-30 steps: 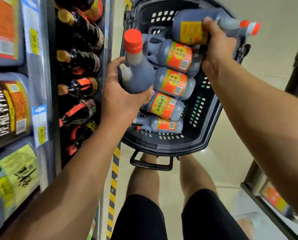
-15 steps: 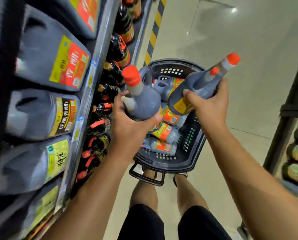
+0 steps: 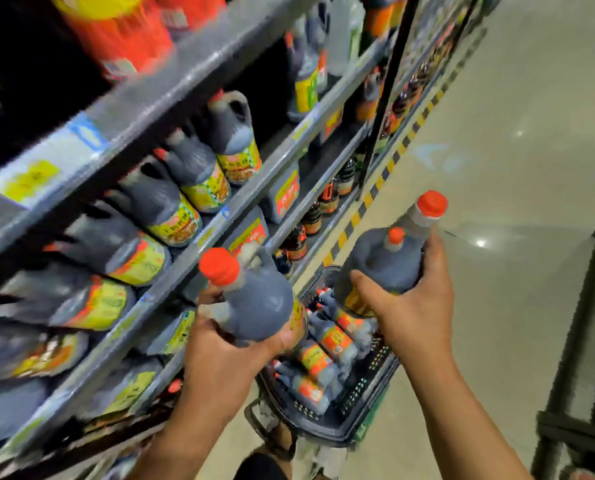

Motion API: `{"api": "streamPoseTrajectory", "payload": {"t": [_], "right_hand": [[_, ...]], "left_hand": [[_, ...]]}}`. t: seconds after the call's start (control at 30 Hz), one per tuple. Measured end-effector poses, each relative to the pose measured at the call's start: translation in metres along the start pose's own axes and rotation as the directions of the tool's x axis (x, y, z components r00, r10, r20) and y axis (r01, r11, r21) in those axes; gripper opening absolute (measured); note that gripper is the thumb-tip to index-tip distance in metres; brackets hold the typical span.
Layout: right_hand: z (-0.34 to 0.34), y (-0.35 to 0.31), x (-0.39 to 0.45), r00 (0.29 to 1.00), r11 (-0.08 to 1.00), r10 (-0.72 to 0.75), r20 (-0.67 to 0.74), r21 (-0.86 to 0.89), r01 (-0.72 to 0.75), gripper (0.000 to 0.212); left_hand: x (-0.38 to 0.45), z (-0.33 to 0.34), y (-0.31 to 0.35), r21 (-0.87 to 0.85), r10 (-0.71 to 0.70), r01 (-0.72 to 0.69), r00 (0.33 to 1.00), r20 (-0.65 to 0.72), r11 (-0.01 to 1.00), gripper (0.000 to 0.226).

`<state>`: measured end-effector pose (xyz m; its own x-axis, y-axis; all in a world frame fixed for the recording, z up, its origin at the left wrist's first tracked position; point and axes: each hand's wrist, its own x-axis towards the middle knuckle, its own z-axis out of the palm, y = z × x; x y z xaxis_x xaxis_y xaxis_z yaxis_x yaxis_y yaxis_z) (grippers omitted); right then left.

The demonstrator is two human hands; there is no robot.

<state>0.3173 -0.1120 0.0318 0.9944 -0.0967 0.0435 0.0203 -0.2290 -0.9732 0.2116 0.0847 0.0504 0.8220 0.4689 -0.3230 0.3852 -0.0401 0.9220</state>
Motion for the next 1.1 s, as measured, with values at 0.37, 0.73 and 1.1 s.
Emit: {"api": "streamPoseTrajectory", "payload": {"t": [0.37, 0.73, 1.1], "right_hand": [[0.059, -0.185, -0.018, 0.932, 0.968, -0.247, 0.265, 0.112, 0.225, 0.110], [0.166, -0.306, -0.006, 0.620, 0.750, -0.156, 0.769, -0.316, 0.581, 0.117], [0.257, -0.364, -0.027, 0.657, 0.781, -0.175, 0.733, -0.303, 0.546, 0.075]], "left_hand": [[-0.060, -0.133, 0.120, -0.304, 0.082, -0.200, 0.930, -0.358, 0.932, 0.077], [-0.079, -0.240, 0.175, -0.401, -0.057, -0.113, 0.920, -0.388, 0.909, 0.080], [-0.043, -0.287, 0.189, -0.541, -0.175, -0.183, 0.821, -0.543, 0.821, 0.019]]}}
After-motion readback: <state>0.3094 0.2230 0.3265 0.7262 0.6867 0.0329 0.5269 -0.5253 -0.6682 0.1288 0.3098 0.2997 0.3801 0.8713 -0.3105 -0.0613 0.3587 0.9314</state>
